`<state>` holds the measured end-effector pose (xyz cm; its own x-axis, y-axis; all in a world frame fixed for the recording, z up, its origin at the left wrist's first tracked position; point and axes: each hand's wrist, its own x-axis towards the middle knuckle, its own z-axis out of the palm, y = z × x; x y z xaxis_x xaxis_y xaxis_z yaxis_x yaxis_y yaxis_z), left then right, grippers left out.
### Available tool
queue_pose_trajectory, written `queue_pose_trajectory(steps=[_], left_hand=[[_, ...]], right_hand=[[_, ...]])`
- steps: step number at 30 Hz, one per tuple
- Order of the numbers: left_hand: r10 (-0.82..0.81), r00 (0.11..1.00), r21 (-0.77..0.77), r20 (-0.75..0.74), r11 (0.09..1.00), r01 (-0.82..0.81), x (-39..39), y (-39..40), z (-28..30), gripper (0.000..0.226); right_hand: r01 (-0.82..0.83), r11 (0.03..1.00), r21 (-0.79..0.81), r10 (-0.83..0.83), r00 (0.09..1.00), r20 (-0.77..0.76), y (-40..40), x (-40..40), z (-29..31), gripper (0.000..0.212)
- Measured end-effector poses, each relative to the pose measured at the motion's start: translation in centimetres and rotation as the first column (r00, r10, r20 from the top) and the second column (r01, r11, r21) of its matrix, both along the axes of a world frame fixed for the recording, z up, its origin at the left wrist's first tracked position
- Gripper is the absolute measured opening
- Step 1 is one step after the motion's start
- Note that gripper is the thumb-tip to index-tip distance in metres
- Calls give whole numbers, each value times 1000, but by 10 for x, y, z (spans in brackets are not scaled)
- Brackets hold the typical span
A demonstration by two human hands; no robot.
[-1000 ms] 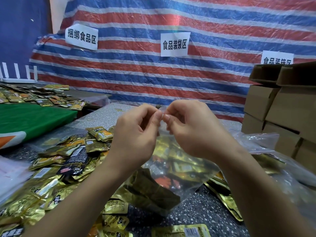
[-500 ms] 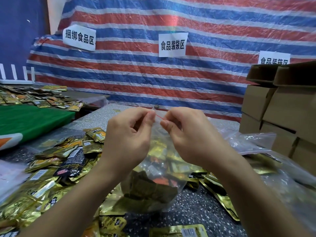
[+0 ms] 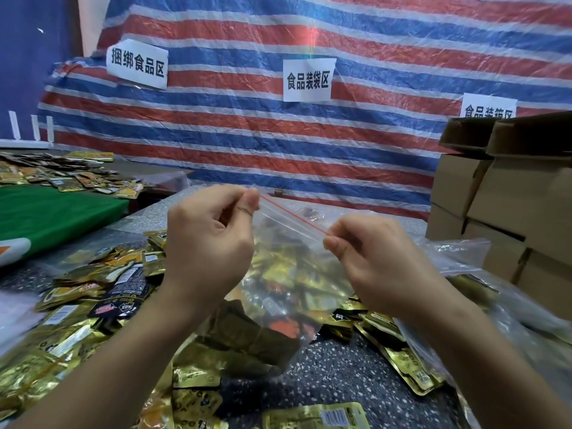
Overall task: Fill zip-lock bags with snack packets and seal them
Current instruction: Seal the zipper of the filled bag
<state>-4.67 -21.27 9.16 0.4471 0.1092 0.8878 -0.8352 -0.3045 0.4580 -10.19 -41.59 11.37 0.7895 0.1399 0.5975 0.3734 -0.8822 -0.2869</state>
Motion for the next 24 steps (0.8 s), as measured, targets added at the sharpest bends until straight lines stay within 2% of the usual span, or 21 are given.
queue_pose_trajectory(steps=[8, 19, 22, 24], left_hand=[[22, 1000, -22, 4, 1000, -22, 8, 7, 0, 27], [-45, 997, -38, -56, 998, 43, 6, 7, 6, 25], [-129, 984, -21, -127, 992, 127, 7, 9, 10, 25], [-202, 965, -18, -168, 979, 202, 6, 9, 11, 25]], right_hand=[[1, 999, -37, 0, 1000, 30, -10, -7, -8, 21], [-161, 987, -5, 161, 981, 108, -18, -11, -20, 25], [-112, 994, -2, 112, 993, 44, -18, -9, -21, 40], [-54, 997, -54, 54, 999, -5, -15, -8, -19, 53]])
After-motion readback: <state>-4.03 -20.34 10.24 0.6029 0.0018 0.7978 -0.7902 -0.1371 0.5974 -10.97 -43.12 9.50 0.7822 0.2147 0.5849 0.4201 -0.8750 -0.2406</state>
